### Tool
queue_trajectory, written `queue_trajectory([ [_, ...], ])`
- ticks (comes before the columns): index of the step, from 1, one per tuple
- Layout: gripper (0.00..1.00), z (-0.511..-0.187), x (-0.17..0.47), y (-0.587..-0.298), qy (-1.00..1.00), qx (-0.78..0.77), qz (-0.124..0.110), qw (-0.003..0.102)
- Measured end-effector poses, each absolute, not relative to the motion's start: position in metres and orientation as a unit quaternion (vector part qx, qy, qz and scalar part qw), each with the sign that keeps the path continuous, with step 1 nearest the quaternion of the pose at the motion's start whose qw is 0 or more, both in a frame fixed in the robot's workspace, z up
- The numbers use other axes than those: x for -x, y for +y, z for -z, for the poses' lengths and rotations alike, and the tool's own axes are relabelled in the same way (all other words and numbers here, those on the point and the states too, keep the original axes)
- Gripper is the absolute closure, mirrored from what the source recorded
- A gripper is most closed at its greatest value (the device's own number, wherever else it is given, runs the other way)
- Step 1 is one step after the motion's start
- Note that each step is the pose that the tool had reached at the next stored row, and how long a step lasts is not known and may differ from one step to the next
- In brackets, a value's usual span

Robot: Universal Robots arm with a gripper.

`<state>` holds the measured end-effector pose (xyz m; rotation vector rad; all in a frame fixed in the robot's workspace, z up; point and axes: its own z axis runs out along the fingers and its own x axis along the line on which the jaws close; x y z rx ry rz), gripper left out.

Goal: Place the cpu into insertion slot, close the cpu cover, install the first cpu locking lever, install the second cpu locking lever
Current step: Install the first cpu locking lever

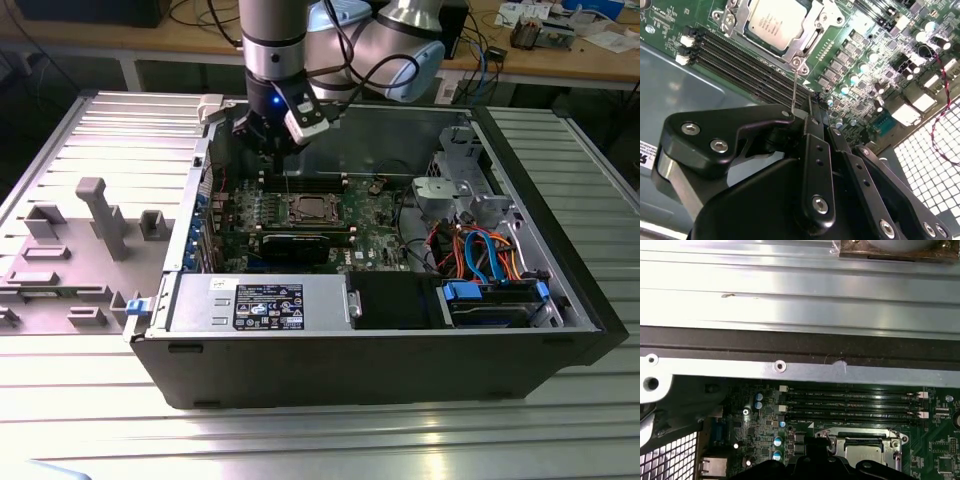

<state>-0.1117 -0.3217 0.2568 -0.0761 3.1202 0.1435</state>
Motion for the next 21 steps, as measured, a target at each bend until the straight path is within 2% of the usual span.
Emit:
queue_trajectory([
  [21,0.89,-0.253,0.096,-0.319,0.999,0.024,-0.046,0.009],
])
